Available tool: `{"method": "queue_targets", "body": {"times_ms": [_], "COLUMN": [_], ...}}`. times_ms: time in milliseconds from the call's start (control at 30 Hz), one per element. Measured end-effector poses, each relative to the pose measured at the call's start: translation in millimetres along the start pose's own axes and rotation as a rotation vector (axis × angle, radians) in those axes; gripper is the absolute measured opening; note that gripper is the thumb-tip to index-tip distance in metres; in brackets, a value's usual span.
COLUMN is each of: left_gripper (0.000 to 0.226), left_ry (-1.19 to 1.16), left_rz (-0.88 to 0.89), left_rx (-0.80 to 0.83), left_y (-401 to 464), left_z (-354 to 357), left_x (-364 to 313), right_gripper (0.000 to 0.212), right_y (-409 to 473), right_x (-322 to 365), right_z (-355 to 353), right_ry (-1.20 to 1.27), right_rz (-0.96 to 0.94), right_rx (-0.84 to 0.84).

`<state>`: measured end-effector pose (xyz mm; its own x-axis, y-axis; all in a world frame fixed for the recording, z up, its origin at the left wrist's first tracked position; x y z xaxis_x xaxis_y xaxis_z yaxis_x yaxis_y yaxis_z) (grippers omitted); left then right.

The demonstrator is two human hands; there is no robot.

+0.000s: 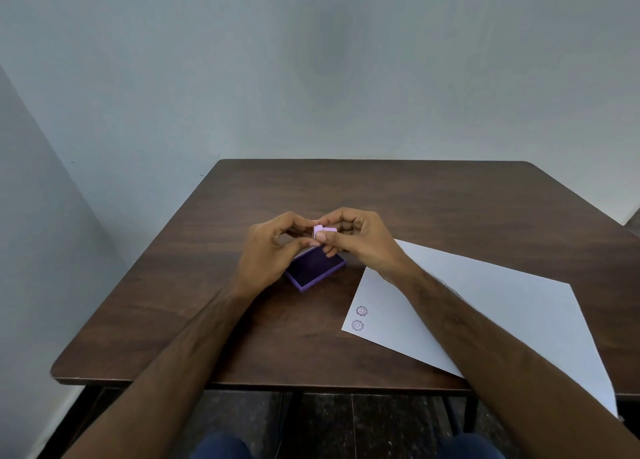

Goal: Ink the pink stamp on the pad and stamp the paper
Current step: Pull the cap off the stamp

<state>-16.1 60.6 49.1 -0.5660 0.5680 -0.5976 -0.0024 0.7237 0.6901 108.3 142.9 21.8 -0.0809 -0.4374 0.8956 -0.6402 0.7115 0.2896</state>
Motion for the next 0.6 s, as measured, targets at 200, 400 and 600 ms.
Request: {"method": "queue_targets", "body": {"times_ms": [200, 400, 600], "left_gripper": [0.023, 0.021, 0.015], "left_ry": [0.005, -0.128, -0.052], "left_rz": [-0.01, -0.124, -0.359], "left_rx": [-0.003, -0.102, -0.141], "left_y": [1, -2, -8], "left_z": [0, -7, -18], "left_x": [-2, 13, 47], "right_gripper": [0.021, 0.024, 0.025], "right_y": [-3, -4, -4], "right_x": [3, -1, -22], "right_z": [-1, -4, -18], "right_ry": [0.061, 0.111, 0.314], "right_rz": [-0.022, -0.014, 0.127], "right_rx": [0.001, -0.03, -0.146]}}
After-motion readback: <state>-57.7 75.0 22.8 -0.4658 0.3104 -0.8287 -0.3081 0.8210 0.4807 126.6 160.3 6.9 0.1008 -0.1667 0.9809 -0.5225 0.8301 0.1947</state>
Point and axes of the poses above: each hand's wrist, its own y-axis towards the middle knuckle, its own z-axis out of the palm, x = y × z, the point moved 10 cm from there along y, towards the middle knuckle, and after that the axes turned 9 degrees about -y, right-handed, at the moved point
